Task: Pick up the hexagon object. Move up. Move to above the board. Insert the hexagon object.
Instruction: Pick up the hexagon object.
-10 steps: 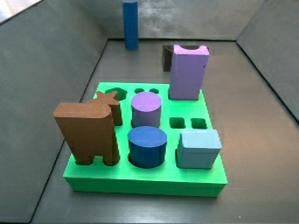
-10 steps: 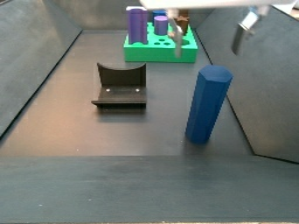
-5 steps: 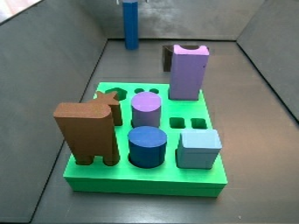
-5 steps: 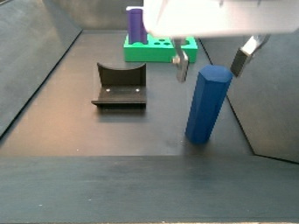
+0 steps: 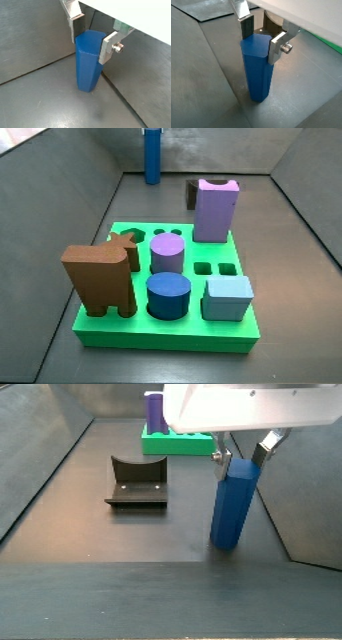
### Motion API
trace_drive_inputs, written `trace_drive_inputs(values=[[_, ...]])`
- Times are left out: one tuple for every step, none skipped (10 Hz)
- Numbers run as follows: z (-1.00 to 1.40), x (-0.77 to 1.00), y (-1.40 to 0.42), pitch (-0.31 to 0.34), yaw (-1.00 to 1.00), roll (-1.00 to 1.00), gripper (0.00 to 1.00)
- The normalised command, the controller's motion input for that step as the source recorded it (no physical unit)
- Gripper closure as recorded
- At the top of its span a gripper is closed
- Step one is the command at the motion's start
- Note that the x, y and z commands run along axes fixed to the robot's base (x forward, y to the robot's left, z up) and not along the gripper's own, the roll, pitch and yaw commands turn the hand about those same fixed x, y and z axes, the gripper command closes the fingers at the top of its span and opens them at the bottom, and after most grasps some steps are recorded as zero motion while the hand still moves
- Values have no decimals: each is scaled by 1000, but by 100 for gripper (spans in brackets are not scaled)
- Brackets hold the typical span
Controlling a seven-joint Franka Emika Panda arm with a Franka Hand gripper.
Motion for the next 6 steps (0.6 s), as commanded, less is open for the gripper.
trace_drive_inputs(values=[[0,0,0,0,0,0,100],[0,0,0,0,0,0,100],[0,0,0,0,0,0,100],[0,0,0,0,0,0,100],[0,0,0,0,0,0,100],[0,0,0,0,0,0,100]])
